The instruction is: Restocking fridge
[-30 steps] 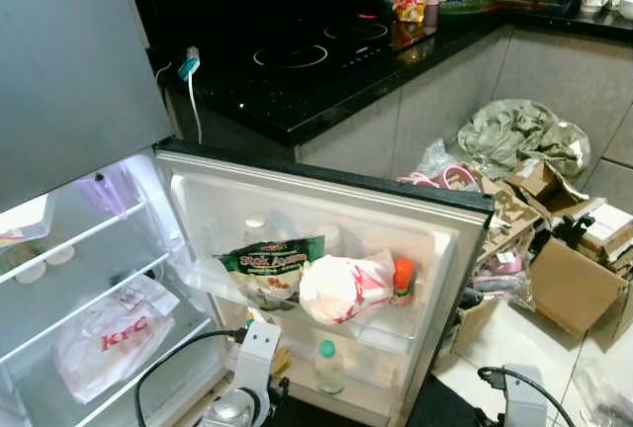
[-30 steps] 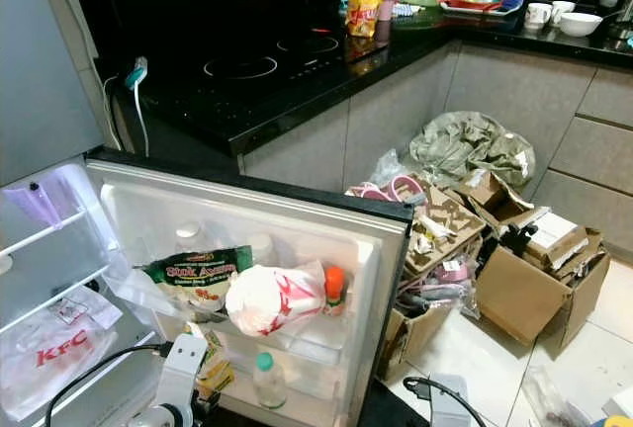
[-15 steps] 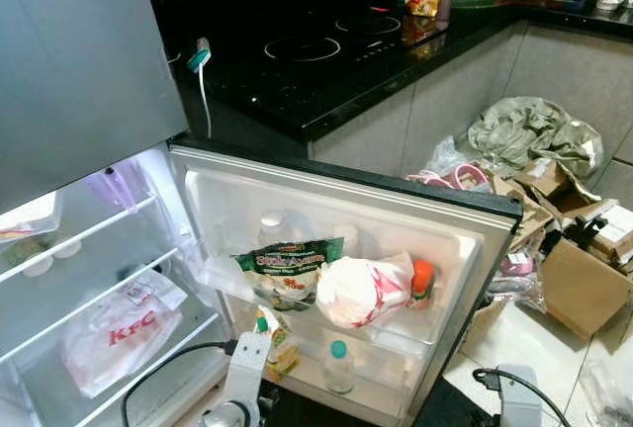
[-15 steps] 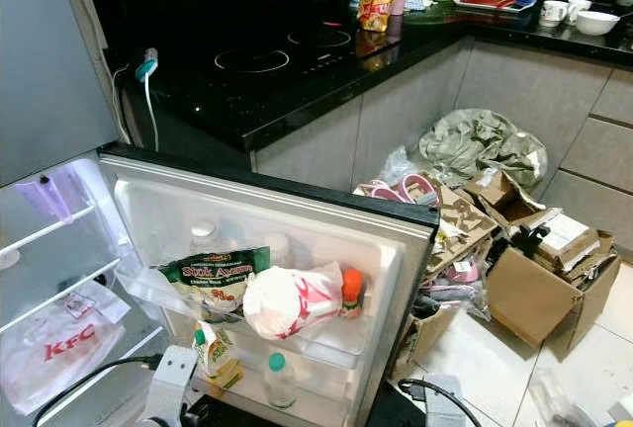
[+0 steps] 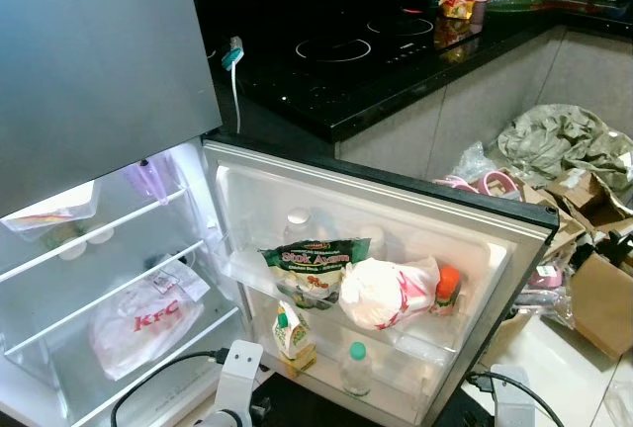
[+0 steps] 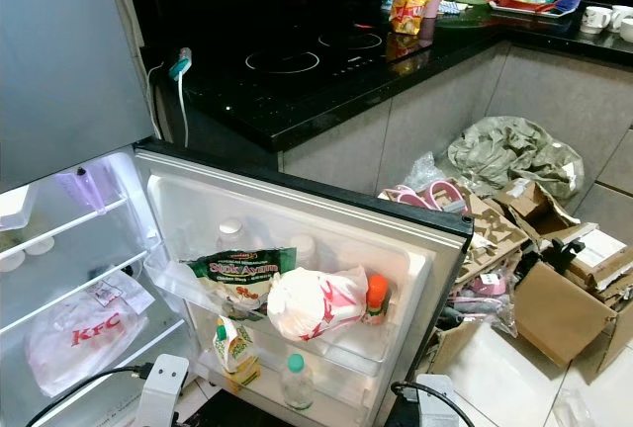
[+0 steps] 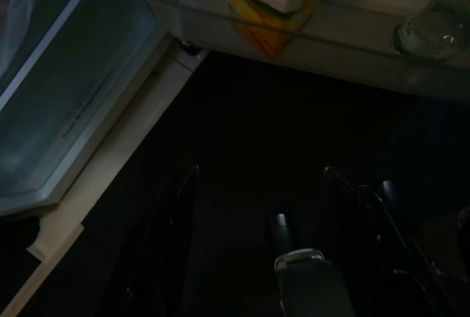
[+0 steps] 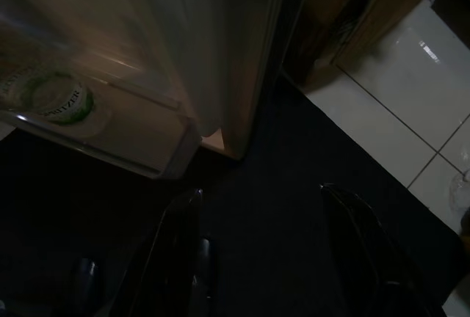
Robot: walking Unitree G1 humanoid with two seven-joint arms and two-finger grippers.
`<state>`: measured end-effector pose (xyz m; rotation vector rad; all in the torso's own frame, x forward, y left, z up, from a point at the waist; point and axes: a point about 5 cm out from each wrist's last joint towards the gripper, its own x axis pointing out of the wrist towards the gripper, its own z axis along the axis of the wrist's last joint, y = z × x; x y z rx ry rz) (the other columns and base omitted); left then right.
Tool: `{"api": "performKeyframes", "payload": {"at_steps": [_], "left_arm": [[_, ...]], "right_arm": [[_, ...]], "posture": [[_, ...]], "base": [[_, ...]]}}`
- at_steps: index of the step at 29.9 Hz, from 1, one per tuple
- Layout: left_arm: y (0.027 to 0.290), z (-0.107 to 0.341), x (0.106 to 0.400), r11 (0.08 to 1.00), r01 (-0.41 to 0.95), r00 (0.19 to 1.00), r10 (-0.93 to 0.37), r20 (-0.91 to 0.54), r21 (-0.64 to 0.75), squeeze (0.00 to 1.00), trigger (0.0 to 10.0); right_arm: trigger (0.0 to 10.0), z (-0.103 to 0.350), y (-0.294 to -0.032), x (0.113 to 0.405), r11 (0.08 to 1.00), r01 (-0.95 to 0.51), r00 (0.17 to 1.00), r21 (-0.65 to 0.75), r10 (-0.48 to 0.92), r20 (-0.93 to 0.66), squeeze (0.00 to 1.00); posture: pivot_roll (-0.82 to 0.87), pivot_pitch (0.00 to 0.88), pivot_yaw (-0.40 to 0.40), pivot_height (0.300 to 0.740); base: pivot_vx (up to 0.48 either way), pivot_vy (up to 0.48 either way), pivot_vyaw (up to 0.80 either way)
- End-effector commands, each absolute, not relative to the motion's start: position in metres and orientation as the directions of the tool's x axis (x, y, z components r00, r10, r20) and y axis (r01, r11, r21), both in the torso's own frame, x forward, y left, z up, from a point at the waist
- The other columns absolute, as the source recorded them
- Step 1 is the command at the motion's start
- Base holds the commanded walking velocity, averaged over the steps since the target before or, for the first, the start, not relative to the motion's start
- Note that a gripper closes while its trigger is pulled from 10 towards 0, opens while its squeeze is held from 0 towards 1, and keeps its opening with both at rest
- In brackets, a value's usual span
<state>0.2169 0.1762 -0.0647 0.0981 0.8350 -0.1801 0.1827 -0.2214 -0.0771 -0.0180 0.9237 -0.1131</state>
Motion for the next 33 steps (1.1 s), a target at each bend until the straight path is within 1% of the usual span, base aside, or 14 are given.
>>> {"api": "performKeyframes", "payload": {"at_steps": [1, 4, 10, 11, 19, 20, 21, 23, 24, 28, 29, 30, 31, 33], "left_arm": [[0.18, -0.066, 0.214, 0.98, 0.197, 0.651, -0.107, -0.751, 0.032, 0.0, 10.0], [0.18, -0.067, 0.214, 0.98, 0.198, 0.648, -0.106, -0.754, 0.032, 0.0, 10.0], [0.181, -0.068, 0.212, 0.981, 0.194, 0.642, -0.102, -0.76, 0.032, 0.0, 10.0], [0.181, -0.068, 0.211, 0.981, 0.192, 0.64, -0.1, -0.762, 0.032, 0.0, 10.0], [0.181, -0.07, 0.208, 0.982, 0.185, 0.632, -0.095, -0.769, 0.031, 0.0, 10.0], [0.181, -0.071, 0.207, 0.983, 0.182, 0.63, -0.09, -0.772, 0.034, 0.0, 10.0], [0.181, -0.071, 0.207, 0.983, 0.182, 0.63, -0.09, -0.772, 0.034, 0.0, 10.0], [0.181, -0.072, 0.205, 0.984, 0.177, 0.626, -0.083, -0.775, 0.037, 0.0, 10.0], [0.181, -0.072, 0.205, 0.984, 0.177, 0.626, -0.083, -0.775, 0.037, 0.0, 10.0], [0.181, -0.073, 0.202, 0.984, 0.172, 0.623, -0.076, -0.779, 0.042, 0.0, 10.0], [0.181, -0.074, 0.201, 0.984, 0.171, 0.621, -0.073, -0.781, 0.044, 0.0, 10.0], [0.182, -0.075, 0.201, 0.984, 0.17, 0.619, -0.071, -0.783, 0.045, 0.0, 10.0], [0.182, -0.075, 0.201, 0.984, 0.17, 0.619, -0.071, -0.783, 0.045, 0.0, 10.0], [0.183, -0.076, 0.198, 0.985, 0.168, 0.614, -0.066, -0.787, 0.048, 0.0, 10.0]], "right_arm": [[10.0, -0.078, -0.224, 0.18, 0.992, 0.103, 0.587, -0.068, -0.116, -0.801, 0.0], [10.0, -0.079, -0.225, 0.178, 0.991, 0.107, 0.58, -0.076, -0.125, -0.805, 0.0], [10.0, -0.082, -0.242, 0.164, 0.978, 0.149, 0.511, -0.148, -0.204, -0.835, 0.0], [0.0, -0.081, -0.248, 0.163, 0.971, 0.182, 0.517, -0.154, -0.228, -0.825, 0.0], [0.0, -0.062, -0.287, 0.174, 0.908, 0.33, 0.532, -0.256, -0.403, -0.745, 0.0], [10.0, -0.048, -0.304, 0.185, 0.875, 0.382, 0.537, -0.296, -0.471, -0.699, 0.0], [10.0, -0.048, -0.304, 0.185, 0.875, 0.382, 0.537, -0.296, -0.471, -0.699, 0.0], [10.0, -0.022, -0.332, 0.203, 0.805, 0.479, 0.531, -0.351, -0.584, -0.614, 0.0], [10.0, -0.022, -0.332, 0.203, 0.805, 0.479, 0.531, -0.351, -0.584, -0.614, 0.0], [10.0, 0.013, -0.36, 0.224, 0.693, 0.636, 0.503, -0.339, -0.706, -0.499, 0.0], [0.0, 0.026, -0.366, 0.235, 0.678, 0.691, 0.525, -0.25, -0.709, -0.471, 0.0], [0.0, 0.039, -0.369, 0.247, 0.679, 0.72, 0.563, -0.147, -0.694, -0.448, 0.0], [0.0, 0.039, -0.369, 0.247, 0.679, 0.72, 0.563, -0.147, -0.694, -0.448, 0.0], [0.0, 0.059, -0.369, 0.266, 0.702, 0.711, 0.629, -0.049, -0.665, -0.402, 0.0]], "posture": [[-0.09, 0.0, 0.016, 0.74], [-0.09, 0.0, 0.016, 0.74], [-0.09, 0.0, 0.013, 0.74], [-0.09, 0.0, 0.013, 0.74], [-0.09, 0.001, 0.013, 0.74], [-0.09, 0.003, 0.015, 0.74], [-0.09, 0.003, 0.015, 0.74], [-0.09, 0.003, 0.015, 0.74], [-0.09, 0.003, 0.015, 0.74], [-0.09, 0.003, 0.015, 0.74], [-0.09, 0.003, 0.015, 0.74], [-0.09, 0.003, 0.015, 0.74], [-0.09, 0.003, 0.015, 0.74], [-0.08, 0.004, 0.014, 0.74]], "base": [[0.0, 0.0, 0.0], [0.0, 0.0, 0.0], [0.0, 0.0, 0.0], [0.0, 0.0, 0.0], [0.0, 0.0, 0.0], [0.0, 0.0, 0.0], [0.0, 0.0, 0.0], [0.0, 0.0, 0.0], [0.0, 0.0, 0.0], [0.0, 0.0, 0.0], [0.0, 0.0, 0.0], [0.0, 0.0, 0.0], [0.0, 0.0, 0.0], [0.0, 0.0, 0.0]]}}
